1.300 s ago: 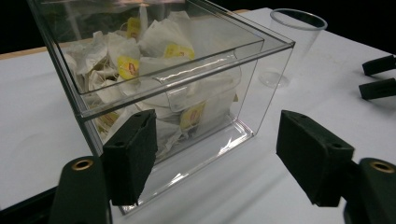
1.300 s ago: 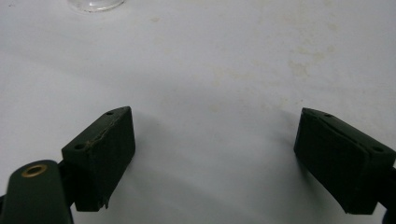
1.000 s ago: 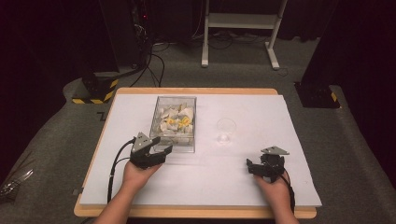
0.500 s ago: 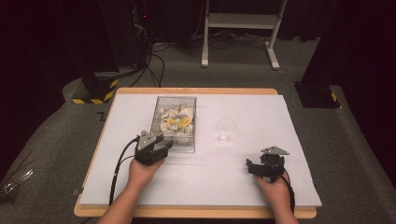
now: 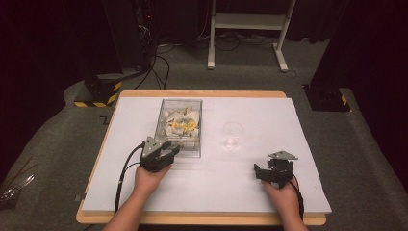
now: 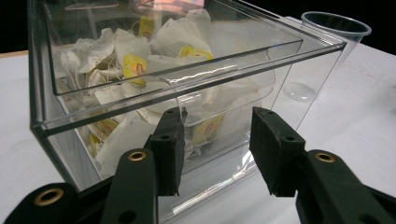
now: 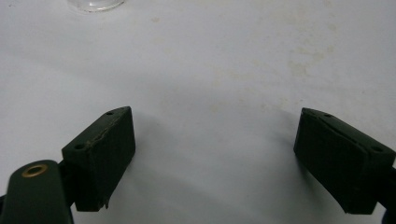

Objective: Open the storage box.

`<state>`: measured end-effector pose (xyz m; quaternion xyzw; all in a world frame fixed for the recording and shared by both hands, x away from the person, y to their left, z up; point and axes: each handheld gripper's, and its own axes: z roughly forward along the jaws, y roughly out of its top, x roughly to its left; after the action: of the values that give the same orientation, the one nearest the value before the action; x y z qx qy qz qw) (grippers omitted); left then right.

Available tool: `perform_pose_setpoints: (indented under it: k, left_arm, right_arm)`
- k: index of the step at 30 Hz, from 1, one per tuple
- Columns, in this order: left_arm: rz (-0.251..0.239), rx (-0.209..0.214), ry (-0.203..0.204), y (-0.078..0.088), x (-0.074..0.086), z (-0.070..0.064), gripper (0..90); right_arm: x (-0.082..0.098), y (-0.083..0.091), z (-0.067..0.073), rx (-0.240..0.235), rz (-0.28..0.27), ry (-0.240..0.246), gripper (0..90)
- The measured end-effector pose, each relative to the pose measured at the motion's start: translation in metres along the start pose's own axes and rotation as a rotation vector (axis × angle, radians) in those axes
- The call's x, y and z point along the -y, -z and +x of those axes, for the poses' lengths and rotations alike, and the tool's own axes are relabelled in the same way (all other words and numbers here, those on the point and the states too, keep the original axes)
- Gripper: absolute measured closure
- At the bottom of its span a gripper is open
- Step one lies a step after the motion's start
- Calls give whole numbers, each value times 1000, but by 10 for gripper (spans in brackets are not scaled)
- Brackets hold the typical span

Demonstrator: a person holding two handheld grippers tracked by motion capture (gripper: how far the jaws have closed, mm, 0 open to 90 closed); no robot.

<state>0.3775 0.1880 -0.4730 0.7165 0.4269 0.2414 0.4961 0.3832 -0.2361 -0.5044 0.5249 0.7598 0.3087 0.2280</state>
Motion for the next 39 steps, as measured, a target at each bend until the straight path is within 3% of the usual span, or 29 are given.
perform_pose_setpoints:
  k: [39]
  left_arm:
    - [18, 34, -48, 23, 8, -9, 564]
  right_arm:
    - [0, 0, 1, 7, 0, 1, 129]
